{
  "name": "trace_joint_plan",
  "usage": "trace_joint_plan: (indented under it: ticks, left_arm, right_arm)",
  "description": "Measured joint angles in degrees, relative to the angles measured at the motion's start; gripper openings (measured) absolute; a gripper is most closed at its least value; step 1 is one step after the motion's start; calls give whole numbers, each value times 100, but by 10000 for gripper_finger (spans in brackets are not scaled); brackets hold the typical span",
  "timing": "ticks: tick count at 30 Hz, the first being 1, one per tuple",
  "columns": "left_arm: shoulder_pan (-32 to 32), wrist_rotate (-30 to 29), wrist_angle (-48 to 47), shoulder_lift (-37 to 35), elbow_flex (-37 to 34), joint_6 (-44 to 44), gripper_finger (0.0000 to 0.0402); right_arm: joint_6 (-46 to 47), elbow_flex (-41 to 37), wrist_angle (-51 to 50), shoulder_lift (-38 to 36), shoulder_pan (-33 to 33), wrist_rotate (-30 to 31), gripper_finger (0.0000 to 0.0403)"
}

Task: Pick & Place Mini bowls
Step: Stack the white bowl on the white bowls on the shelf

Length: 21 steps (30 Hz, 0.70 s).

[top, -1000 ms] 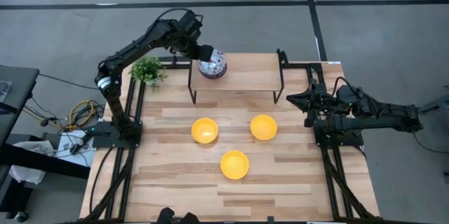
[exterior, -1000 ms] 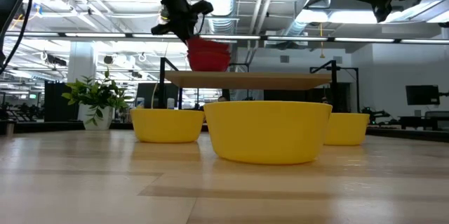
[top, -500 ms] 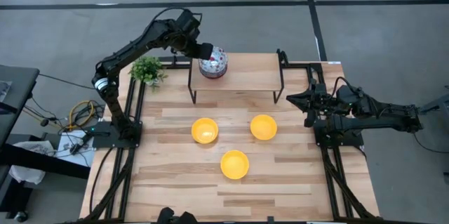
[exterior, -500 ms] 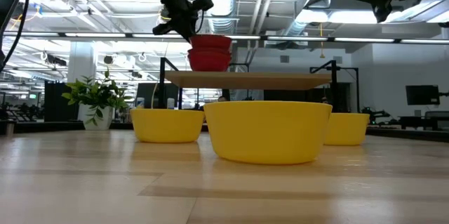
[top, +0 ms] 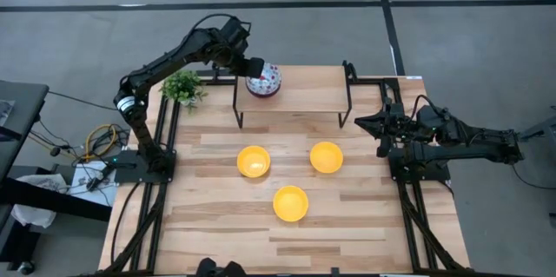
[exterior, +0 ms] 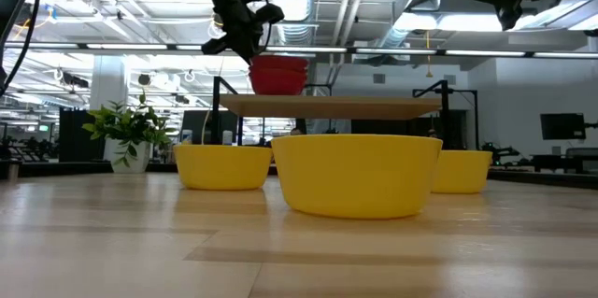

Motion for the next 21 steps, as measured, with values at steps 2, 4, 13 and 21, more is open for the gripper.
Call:
trace_joint_plan:
  ticks: [2,4,13,21]
  left_arm:
    - [0,0,4,0,0,0,8]
    - [0,0,0,0,0,0,8]
    - [0,0,-11,0,0,2,8]
    - [0,0,-7,0,0,2,29]
  right_arm:
    - [2,0,0,-1,0,0,17]
    - [7,0,0,0,0,0,17]
    - [7,0,0,-2,0,0,17]
    - [7,0,2,0,0,0,17]
